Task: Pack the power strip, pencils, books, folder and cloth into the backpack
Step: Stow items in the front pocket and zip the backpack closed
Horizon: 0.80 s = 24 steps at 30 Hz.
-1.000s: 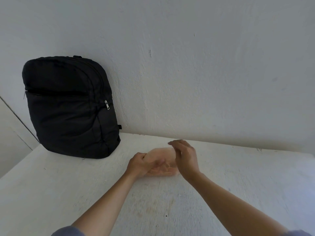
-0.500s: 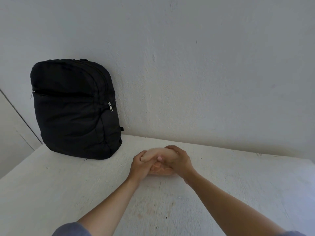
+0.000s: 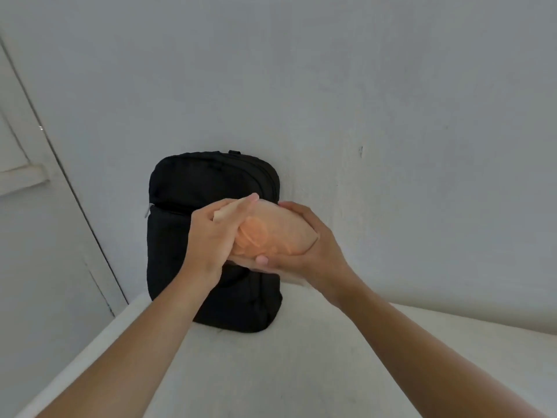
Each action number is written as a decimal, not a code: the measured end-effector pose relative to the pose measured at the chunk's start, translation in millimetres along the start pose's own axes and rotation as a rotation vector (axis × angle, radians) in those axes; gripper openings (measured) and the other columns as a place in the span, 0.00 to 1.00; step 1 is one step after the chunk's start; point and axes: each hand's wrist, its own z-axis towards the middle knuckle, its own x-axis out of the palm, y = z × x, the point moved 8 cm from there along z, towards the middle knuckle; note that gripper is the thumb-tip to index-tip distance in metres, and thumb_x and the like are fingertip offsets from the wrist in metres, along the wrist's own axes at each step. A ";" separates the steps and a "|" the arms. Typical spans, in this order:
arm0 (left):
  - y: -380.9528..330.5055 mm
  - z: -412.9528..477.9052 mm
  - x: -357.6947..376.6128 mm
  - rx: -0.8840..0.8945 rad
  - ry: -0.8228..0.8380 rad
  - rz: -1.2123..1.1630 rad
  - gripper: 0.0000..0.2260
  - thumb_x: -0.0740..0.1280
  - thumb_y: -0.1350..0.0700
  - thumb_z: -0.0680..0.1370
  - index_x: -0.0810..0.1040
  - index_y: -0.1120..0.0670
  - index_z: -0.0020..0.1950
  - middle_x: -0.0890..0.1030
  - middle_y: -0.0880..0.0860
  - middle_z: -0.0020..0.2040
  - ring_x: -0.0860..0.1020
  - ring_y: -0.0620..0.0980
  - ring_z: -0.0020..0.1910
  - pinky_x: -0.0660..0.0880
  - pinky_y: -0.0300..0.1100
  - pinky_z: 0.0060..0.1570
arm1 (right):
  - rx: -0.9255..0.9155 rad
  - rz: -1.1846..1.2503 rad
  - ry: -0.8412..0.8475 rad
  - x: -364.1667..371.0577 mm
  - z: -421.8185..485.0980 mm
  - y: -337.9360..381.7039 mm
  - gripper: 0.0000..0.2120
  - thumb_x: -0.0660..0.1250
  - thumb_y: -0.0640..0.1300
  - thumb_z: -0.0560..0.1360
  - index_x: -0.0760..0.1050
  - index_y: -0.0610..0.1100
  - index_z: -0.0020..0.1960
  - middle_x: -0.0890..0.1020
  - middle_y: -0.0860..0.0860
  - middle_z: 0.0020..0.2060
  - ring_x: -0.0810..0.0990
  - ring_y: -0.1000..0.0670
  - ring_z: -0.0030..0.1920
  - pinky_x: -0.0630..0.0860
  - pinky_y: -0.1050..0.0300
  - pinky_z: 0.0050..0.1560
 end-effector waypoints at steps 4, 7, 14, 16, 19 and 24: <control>-10.9 50.6 -57.1 0.050 0.114 0.072 0.27 0.71 0.28 0.68 0.85 0.46 0.57 0.86 0.48 0.53 0.84 0.48 0.55 0.81 0.53 0.58 | -0.115 -0.072 -0.159 37.8 48.8 31.3 0.34 0.86 0.55 0.57 0.76 0.61 0.59 0.81 0.59 0.56 0.80 0.56 0.57 0.81 0.50 0.55; -4.5 83.4 -89.7 0.133 0.087 0.188 0.38 0.70 0.27 0.69 0.74 0.45 0.73 0.78 0.46 0.66 0.79 0.44 0.63 0.79 0.45 0.61 | -0.157 -0.120 -0.255 55.2 77.8 37.2 0.32 0.85 0.57 0.56 0.77 0.59 0.57 0.82 0.57 0.55 0.80 0.55 0.57 0.81 0.48 0.56; -7.7 107.1 -118.2 0.680 0.100 0.718 0.38 0.68 0.37 0.78 0.59 0.52 0.82 0.59 0.45 0.80 0.58 0.44 0.79 0.55 0.48 0.78 | -0.184 -0.335 -0.314 76.9 119.3 50.0 0.31 0.84 0.57 0.57 0.78 0.55 0.57 0.81 0.56 0.53 0.79 0.56 0.55 0.79 0.53 0.57; 1.9 111.3 -114.4 0.716 0.195 0.787 0.35 0.65 0.35 0.79 0.63 0.50 0.81 0.64 0.45 0.78 0.60 0.42 0.77 0.56 0.51 0.77 | -0.219 -0.456 -0.253 88.3 126.5 55.8 0.32 0.81 0.60 0.56 0.78 0.55 0.57 0.79 0.56 0.54 0.77 0.57 0.54 0.74 0.63 0.55; 21.0 125.7 -116.7 0.627 0.300 0.709 0.34 0.66 0.37 0.79 0.64 0.49 0.80 0.65 0.44 0.75 0.63 0.37 0.70 0.62 0.41 0.74 | -0.241 -0.571 -0.226 96.0 139.5 55.4 0.33 0.84 0.58 0.56 0.78 0.54 0.58 0.78 0.55 0.55 0.74 0.58 0.54 0.65 0.74 0.52; 42.6 143.4 -119.4 0.530 0.379 0.642 0.26 0.69 0.32 0.74 0.79 0.46 0.64 0.80 0.40 0.56 0.77 0.37 0.54 0.71 0.29 0.54 | -0.218 -0.565 -0.111 91.7 155.6 34.4 0.33 0.85 0.52 0.58 0.78 0.56 0.60 0.79 0.60 0.56 0.74 0.62 0.58 0.67 0.69 0.56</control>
